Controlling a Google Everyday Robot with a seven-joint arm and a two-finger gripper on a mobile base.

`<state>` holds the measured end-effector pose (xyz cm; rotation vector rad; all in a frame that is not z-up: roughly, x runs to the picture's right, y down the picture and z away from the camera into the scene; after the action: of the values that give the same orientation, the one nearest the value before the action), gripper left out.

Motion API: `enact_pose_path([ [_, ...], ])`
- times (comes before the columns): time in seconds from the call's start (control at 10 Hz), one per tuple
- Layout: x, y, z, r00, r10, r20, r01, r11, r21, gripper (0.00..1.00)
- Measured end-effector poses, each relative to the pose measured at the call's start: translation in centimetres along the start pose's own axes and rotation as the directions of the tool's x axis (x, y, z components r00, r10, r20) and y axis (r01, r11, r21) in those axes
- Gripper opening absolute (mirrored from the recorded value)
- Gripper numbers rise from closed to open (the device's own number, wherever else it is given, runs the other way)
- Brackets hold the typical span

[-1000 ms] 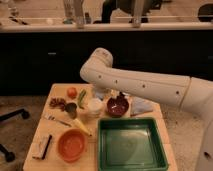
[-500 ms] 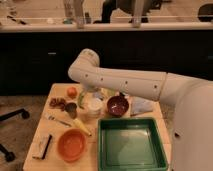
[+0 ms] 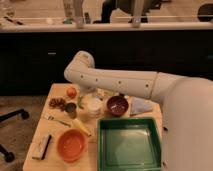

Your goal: Place pepper in metal cup

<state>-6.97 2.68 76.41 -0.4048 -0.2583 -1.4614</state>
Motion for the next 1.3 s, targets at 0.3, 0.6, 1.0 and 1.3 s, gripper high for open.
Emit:
enact_pose_path([
  [0.3,0.0,0.1,0.0,1.0,0.002,-0.001,-0.002,1.0,0.001,0.8],
  [0.6,0.7,-0.6,0.3,1.0,-0.02,-0.018,0.02,1.0,0.013,0.8],
  [1.0,4.6,-6.8,1.4,0.991,-0.129,-0.041,0.129,0.992,0.011,0.8],
  [1.3,6.5,-7.7,3.1,0.987,-0.162,-0.025,0.162,0.987,0.006,0.8],
])
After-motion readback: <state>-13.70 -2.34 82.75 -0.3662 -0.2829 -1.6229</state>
